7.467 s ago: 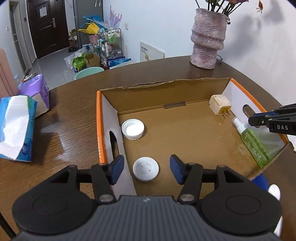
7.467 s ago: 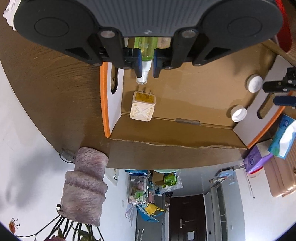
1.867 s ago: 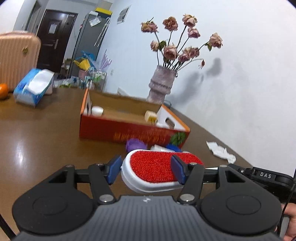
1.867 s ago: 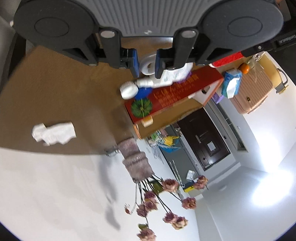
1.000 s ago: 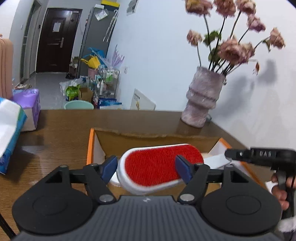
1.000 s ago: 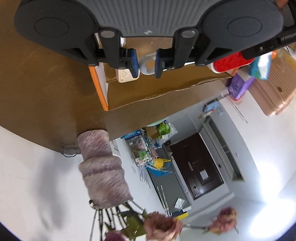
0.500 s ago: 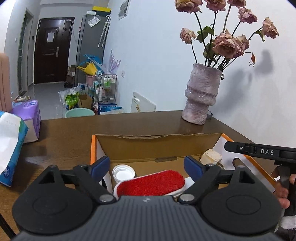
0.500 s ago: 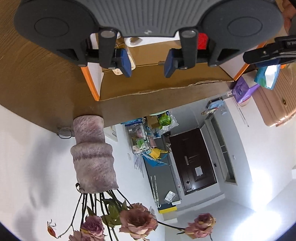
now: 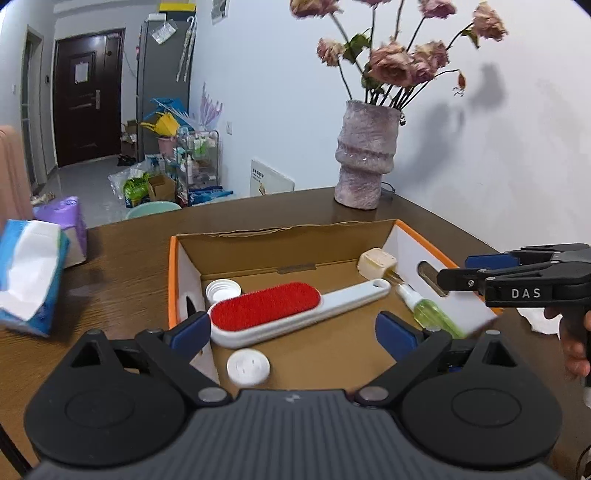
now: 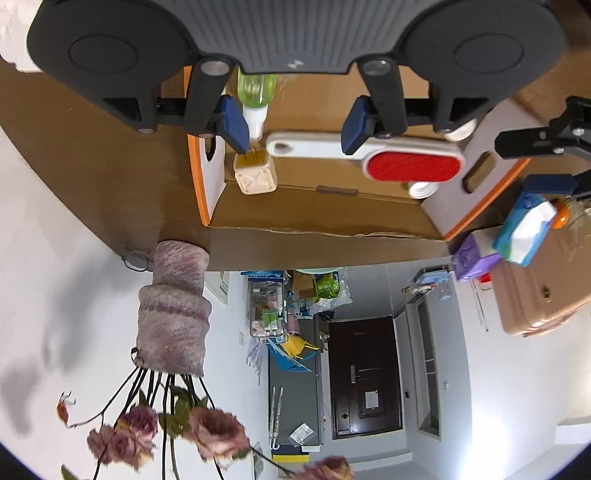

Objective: Organize rigid objects
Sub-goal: 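Withdraw both tools from the box back over the table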

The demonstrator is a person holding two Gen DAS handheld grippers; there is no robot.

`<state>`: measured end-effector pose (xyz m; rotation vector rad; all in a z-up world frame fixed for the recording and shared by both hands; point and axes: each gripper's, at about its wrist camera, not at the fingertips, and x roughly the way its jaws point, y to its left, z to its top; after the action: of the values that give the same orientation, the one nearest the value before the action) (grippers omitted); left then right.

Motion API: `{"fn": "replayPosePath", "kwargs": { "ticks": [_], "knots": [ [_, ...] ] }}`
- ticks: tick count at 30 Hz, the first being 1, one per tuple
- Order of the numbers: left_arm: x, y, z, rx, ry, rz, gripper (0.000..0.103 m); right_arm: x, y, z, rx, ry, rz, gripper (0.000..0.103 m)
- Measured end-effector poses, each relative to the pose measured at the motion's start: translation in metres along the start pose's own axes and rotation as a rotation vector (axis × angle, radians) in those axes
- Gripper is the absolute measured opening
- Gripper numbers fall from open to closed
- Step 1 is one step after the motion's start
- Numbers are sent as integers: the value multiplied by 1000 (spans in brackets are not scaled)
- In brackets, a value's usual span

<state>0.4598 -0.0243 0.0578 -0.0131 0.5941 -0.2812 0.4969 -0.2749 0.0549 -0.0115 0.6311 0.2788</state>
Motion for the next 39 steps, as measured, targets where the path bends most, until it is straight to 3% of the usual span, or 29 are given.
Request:
{"fn": "replayPosePath", "kwargs": {
  "ticks": [2,12,17,26,33,39],
  "knots": [
    [-19,-10,-4,18,-13,12,100,-19,5,-5,-13,-16,-5,66],
    [-107,-46,-50,104,-192,113,103,-107,20,-56,33,-110,-25,80],
    [-135,-54,-78,93,-254,104,103,-139,31,-96,15,-274,-67,92],
    [-171,-59,-114,39,-333,108,103,-162,43,-131,59,-321,-80,92],
    [-195,-62,-132,16,-353,116,103,-183,56,-150,95,-340,-44,92],
    [-223,-63,-175,-30,-345,108,103,-210,68,-191,130,-332,-26,92]
  ]
}}
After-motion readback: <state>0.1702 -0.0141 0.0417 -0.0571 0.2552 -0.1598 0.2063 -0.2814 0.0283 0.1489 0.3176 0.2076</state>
